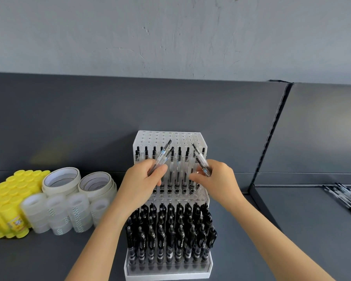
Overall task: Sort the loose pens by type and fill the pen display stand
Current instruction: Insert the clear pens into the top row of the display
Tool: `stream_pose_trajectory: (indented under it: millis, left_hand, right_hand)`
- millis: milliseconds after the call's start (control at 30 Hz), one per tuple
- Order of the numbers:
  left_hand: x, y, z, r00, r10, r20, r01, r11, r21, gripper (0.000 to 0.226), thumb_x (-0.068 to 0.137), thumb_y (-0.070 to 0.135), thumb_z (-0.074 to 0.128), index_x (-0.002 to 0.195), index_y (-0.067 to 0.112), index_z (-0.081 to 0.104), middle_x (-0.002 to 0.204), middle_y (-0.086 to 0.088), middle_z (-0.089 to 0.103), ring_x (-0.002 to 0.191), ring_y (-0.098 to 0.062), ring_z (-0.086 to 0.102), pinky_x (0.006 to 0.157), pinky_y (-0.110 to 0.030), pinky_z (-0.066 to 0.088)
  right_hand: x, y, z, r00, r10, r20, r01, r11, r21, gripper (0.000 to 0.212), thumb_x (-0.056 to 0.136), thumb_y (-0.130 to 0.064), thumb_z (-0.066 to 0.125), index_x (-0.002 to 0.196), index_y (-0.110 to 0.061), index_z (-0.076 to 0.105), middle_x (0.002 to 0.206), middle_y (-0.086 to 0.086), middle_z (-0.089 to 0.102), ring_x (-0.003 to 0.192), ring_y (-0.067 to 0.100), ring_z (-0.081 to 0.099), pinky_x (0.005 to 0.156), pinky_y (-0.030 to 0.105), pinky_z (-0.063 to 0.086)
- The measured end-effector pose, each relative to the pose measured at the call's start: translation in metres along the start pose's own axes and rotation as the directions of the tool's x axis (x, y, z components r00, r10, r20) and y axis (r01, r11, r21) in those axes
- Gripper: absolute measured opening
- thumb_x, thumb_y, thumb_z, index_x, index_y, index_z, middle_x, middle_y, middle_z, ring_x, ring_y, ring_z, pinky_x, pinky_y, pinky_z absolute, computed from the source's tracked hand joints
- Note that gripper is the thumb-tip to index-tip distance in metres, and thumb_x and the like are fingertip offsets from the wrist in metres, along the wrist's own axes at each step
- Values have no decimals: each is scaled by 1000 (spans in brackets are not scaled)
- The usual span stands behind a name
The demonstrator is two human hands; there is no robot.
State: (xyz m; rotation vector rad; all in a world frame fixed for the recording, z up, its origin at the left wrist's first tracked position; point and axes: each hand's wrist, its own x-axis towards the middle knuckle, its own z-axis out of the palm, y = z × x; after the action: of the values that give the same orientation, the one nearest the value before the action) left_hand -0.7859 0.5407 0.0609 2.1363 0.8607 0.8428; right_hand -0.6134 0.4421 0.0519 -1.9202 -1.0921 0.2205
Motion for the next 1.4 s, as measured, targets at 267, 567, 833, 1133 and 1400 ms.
stream_pose_trajectory:
  millis: [267, 567, 833, 1133, 1400]
  left_hand:
    - [2, 3, 0, 999, 3, 33, -2, 999, -38, 33, 98, 33, 47, 86, 7, 64, 62, 8, 60, 49, 0, 46, 59, -24, 39]
    - [1, 3, -1, 999, 7, 41, -6, 999, -39, 31, 98, 32, 46, 88, 9, 63, 65, 14, 63, 53, -5, 55, 59, -21, 46]
    - [0, 2, 1, 1000, -6, 29, 7, 999, -41, 30, 98, 33, 47, 89, 10, 63, 64, 8, 62, 53, -5, 55, 55, -14, 43]
    - [1, 2, 3, 1000, 1, 7, -1, 999, -33, 29, 98, 31, 47, 88, 8, 63, 64, 5, 62, 51, -3, 53, 52, -9, 40]
    - [-1, 3, 0, 1000, -14, 18, 14, 1000, -24, 34, 97, 35, 47, 92, 5, 63, 60, 6, 54, 51, -3, 48, 58, -21, 44]
  right_hand:
    - [8, -20, -33, 934, 322, 151, -325, 598, 733, 13, 92, -11, 51, 87, -4, 61, 67, 6, 59, 54, 14, 47, 49, 24, 42]
    - [18, -14, -39, 936, 347, 54, -331, 823, 461, 22, 90, -27, 50, 83, -11, 63, 73, 1, 37, 65, 16, 39, 67, 34, 44]
    - [18, -11, -39, 971, 207, 122, -239, 882, 406, 21, 94, -25, 54, 88, -6, 61, 67, 6, 55, 57, 17, 51, 60, 28, 51]
    - [21, -20, -46, 998, -60, 6, 60, 998, -16, 24, 90, -24, 61, 82, -1, 59, 54, -7, 38, 49, 12, 31, 45, 18, 29]
    - [11, -8, -20, 999, -37, -26, 34, 994, -103, 32, 76, -24, 78, 76, -4, 52, 64, -4, 49, 58, 14, 40, 51, 23, 32]
